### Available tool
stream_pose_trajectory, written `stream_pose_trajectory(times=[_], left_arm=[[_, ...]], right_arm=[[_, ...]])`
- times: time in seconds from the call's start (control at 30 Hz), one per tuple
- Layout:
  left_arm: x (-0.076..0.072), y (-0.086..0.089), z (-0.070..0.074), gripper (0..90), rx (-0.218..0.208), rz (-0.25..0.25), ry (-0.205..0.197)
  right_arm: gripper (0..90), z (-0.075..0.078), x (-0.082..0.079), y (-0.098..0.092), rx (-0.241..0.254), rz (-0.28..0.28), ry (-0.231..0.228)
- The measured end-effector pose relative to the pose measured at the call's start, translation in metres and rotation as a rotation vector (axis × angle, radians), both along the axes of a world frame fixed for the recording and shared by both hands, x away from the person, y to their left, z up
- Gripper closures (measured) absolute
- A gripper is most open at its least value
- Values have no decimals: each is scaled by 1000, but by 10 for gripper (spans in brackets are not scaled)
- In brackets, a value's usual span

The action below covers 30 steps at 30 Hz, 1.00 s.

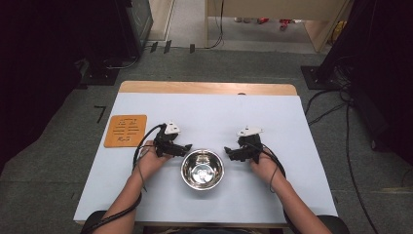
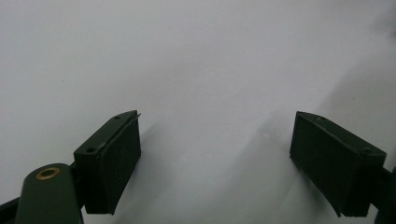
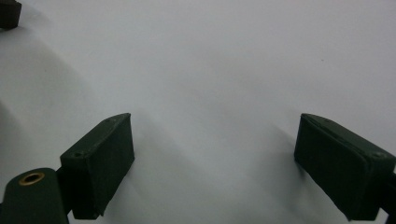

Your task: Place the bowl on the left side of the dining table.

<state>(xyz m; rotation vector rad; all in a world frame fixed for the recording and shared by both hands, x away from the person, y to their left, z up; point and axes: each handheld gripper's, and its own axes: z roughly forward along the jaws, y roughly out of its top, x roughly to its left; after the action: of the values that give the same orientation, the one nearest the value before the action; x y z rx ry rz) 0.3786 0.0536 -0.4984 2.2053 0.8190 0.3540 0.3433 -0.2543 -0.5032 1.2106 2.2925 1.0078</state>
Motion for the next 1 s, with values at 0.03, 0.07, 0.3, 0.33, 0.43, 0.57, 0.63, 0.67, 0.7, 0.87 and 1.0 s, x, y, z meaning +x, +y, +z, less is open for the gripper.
stream_pose_trajectory(times=[0.03,0.07,0.3,0.33,0.43,0.57,0.63,0.67,0.7,0.87,1.0], left_arm=[[0,0,0,165,0,2,0],[0,0,0,164,1,4,0],[-1,-1,0,161,0,15,3],[-1,-1,0,160,-2,19,4],[-1,-3,1,155,2,34,14],[-1,-6,2,144,14,48,20],[0,-6,2,144,13,43,24],[0,-6,2,145,14,42,27],[0,-6,2,145,14,42,27],[2,-5,5,159,35,26,37],[3,-6,6,163,49,19,46]], right_arm=[[116,0,0,0,0,0,0],[116,0,0,0,0,0,0],[116,0,0,0,0,0,-1],[116,0,0,0,-1,0,-1],[117,0,0,0,-1,0,-1],[116,0,0,0,-1,-1,-2],[117,0,0,0,-1,-1,-2],[116,0,0,0,-1,0,-3],[116,0,0,0,-1,0,-3],[116,0,0,0,-2,2,-6],[116,0,0,0,-2,2,-5]])
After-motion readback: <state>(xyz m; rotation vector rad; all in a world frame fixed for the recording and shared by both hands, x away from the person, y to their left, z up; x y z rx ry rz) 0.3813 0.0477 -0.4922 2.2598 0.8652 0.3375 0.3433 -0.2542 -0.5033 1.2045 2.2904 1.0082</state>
